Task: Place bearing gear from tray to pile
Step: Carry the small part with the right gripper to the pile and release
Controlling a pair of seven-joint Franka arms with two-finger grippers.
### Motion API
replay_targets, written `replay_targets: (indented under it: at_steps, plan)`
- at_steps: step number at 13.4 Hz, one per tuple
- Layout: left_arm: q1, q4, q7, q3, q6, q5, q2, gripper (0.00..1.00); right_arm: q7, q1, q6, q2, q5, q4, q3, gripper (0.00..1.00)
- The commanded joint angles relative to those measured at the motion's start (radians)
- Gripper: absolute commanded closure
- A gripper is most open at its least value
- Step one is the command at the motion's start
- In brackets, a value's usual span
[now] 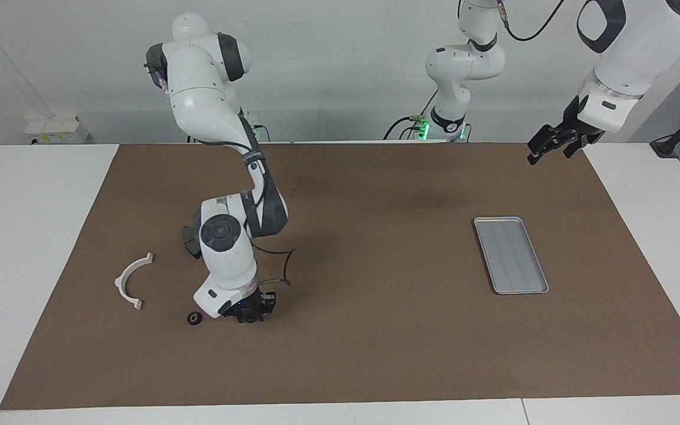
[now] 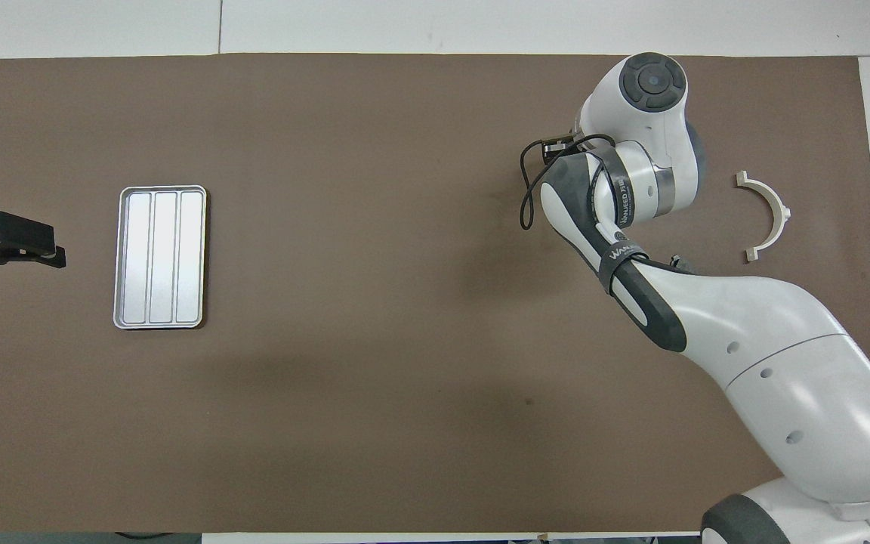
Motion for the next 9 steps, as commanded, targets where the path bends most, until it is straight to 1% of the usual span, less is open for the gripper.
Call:
replay_targets:
  at_steps: [1, 6, 9]
  plan:
    - [-0.001, -0.022, 0.012, 0.002, 0.001, 0.009, -0.025, 0.0, -0.012, -0.002, -0.008, -0.055, -0.001, -0.039, 0.009, 0.0]
    - [-0.001, -0.022, 0.012, 0.002, 0.001, 0.009, -0.023, 0.0, -0.023, -0.019, -0.112, -0.154, 0.007, -0.031, 0.01, 0.0]
    - [-0.001, -0.022, 0.012, 0.002, 0.001, 0.009, -0.025, 0.0, -0.026, -0.048, -0.161, -0.195, 0.008, -0.033, 0.01, 0.0]
